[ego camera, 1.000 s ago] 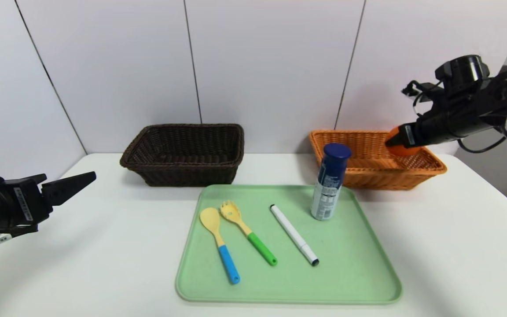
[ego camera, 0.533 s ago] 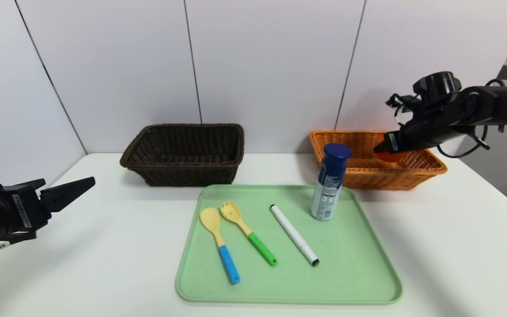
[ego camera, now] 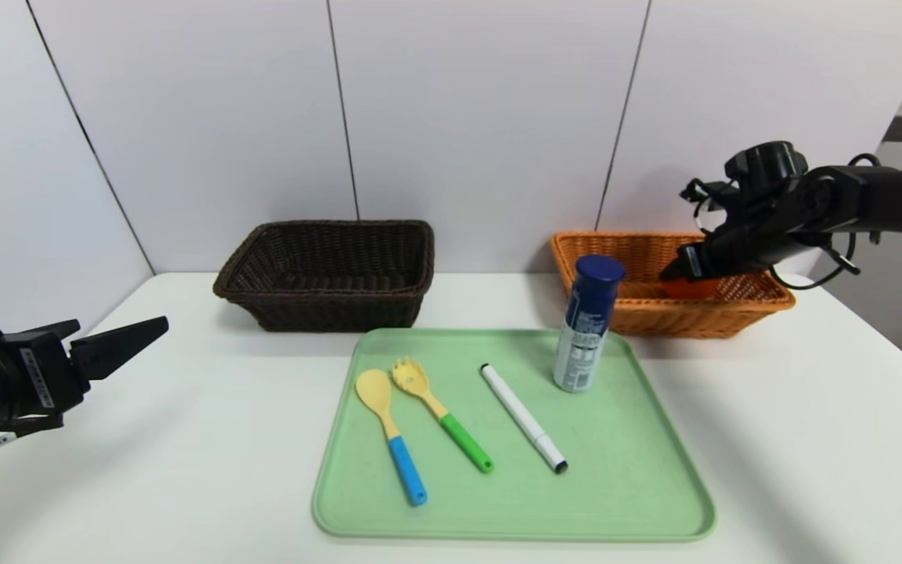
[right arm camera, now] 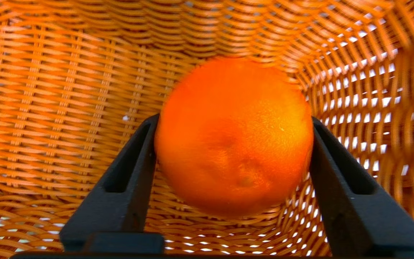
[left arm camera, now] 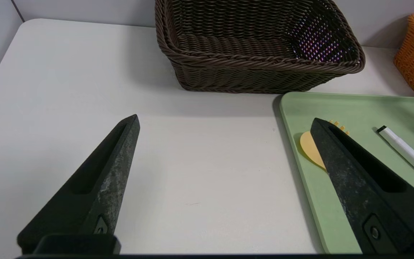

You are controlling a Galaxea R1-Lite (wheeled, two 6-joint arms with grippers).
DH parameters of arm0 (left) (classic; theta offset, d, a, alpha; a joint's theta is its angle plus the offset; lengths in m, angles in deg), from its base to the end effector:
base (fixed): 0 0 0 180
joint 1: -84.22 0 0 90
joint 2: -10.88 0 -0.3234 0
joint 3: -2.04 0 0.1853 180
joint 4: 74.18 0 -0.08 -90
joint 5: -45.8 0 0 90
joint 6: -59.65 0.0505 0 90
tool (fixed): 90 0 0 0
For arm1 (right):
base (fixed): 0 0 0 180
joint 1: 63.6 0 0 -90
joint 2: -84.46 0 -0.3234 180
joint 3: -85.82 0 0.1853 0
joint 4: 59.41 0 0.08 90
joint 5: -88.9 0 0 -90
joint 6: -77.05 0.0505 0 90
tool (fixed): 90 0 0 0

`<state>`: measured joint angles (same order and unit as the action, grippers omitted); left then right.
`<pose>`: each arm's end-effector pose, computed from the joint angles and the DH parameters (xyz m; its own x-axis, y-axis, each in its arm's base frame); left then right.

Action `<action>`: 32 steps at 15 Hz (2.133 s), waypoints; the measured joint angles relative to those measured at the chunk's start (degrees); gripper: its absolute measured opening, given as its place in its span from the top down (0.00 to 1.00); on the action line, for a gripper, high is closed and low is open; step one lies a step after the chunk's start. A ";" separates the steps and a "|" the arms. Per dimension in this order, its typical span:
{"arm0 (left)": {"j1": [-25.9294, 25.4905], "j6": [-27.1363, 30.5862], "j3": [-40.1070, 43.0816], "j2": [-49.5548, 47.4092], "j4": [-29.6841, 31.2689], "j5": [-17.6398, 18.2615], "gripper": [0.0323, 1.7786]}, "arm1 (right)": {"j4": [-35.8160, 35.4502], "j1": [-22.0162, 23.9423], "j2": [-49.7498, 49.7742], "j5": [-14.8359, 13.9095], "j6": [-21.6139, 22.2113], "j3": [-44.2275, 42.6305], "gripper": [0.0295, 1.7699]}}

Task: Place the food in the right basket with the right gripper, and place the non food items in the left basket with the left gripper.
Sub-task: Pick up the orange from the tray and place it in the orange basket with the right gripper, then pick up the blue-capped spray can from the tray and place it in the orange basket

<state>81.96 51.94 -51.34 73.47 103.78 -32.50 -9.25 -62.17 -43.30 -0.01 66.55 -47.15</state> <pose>0.1613 -0.0039 0.2322 0.9677 -0.1648 -0.1910 0.1325 0.9764 -0.1708 0.4748 -0.0109 0.1803 0.7078 0.0014 -0.7064 -0.1174 0.9863 -0.1158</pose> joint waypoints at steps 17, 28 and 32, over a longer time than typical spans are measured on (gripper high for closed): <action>0.00 -1.35 0.46 -2.52 -0.13 0.01 0.05 | -21.11 -12.39 32.31 1.77 5.29 39.34 0.06; 0.00 -1.28 2.54 -3.63 0.02 -0.16 0.05 | -54.24 -24.32 49.86 2.07 8.41 77.68 0.04; 0.00 -1.28 2.86 -4.16 0.00 -0.18 0.05 | -68.38 -26.65 43.61 1.84 8.77 80.52 0.04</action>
<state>81.96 50.66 -48.47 69.31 103.78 -32.68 -77.63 -88.82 0.31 1.84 75.32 33.37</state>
